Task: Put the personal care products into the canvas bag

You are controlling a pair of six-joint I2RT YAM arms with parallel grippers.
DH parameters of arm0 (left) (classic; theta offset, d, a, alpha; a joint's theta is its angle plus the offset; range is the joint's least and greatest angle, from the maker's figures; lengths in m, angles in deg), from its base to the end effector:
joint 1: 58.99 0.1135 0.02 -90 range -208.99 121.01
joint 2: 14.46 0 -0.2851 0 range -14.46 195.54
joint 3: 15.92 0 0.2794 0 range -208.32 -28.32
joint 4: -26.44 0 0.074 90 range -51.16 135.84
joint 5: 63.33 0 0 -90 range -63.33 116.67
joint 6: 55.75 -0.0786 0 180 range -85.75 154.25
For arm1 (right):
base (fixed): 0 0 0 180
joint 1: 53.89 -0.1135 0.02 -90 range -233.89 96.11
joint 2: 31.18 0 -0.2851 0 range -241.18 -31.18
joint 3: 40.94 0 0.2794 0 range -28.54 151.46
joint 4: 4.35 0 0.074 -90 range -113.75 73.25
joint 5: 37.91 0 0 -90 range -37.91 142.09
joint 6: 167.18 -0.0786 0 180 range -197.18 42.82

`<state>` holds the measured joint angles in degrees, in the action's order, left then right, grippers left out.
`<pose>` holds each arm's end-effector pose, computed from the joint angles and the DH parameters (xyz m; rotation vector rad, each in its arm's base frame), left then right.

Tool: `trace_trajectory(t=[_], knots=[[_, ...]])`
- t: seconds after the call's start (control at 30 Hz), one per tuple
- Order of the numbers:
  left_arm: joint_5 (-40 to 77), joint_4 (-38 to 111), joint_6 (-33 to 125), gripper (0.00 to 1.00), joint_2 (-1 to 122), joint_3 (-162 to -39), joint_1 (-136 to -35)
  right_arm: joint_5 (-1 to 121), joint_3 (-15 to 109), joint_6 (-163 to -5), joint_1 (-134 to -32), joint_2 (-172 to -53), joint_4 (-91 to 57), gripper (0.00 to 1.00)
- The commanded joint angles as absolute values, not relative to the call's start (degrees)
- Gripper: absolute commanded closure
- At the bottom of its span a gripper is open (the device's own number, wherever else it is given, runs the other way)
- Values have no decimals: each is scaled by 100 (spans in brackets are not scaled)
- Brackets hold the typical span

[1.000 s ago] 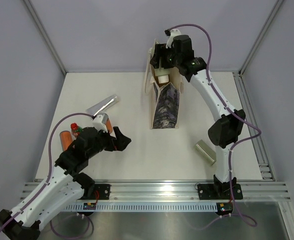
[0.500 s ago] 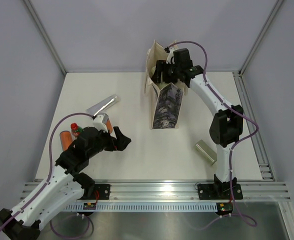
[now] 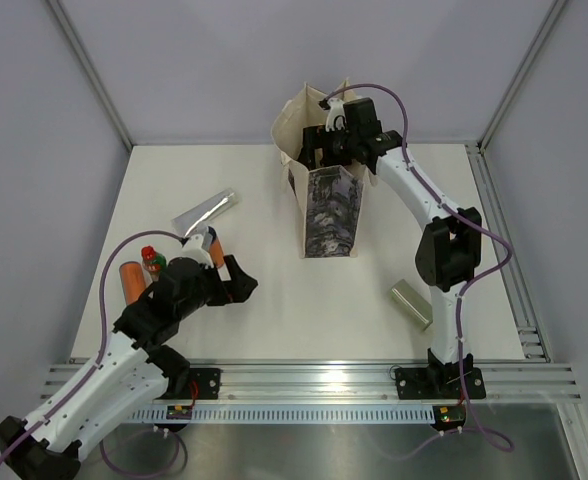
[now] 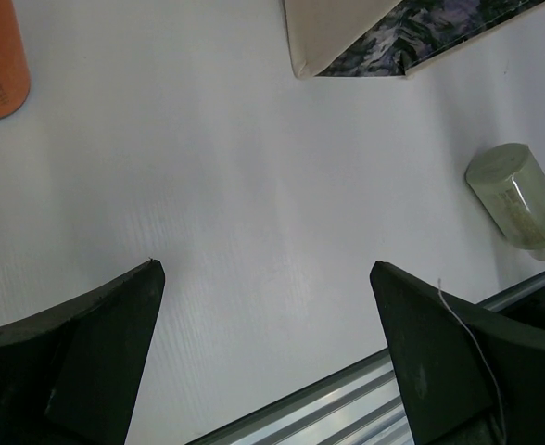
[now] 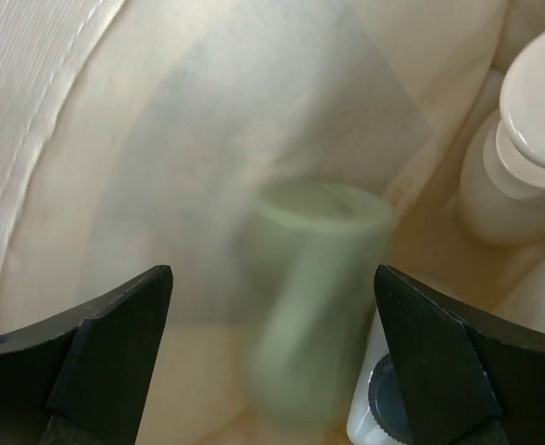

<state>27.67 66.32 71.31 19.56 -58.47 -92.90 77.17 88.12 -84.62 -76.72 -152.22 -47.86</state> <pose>0.1587 -0.1050 0.2351 -0.0713 2.2011 -0.7025 0.5049 0.2487 0.3125 -0.5480 2.1608 0.7734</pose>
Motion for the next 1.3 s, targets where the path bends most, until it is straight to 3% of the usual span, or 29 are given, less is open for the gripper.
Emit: trace_trajectory(t=[0.0,0.33,0.47,0.63,0.97,1.27], knots=[[3036,6582,7257,1,1850,-5820,-9301,7785,9055,-8175,-7692,-14940,-4663,0],[4186,7205,7828,1,2166,-5934,-9301,7977,9090,-7991,-7639,-14589,-4742,1],[4723,7557,8267,1,2500,-6031,-9309,9171,9334,-7333,-7533,-14360,-4996,1],[5354,7541,8497,1,3342,-6180,-9309,9744,10065,-5997,-7533,-14070,-6067,1],[6464,5415,7136,1,4829,-6189,-9301,11326,7826,-3844,-7384,-12383,-6841,0],[6657,4499,6317,1,5998,-6690,-8827,10764,6454,-3007,-7138,-11477,-7133,1]])
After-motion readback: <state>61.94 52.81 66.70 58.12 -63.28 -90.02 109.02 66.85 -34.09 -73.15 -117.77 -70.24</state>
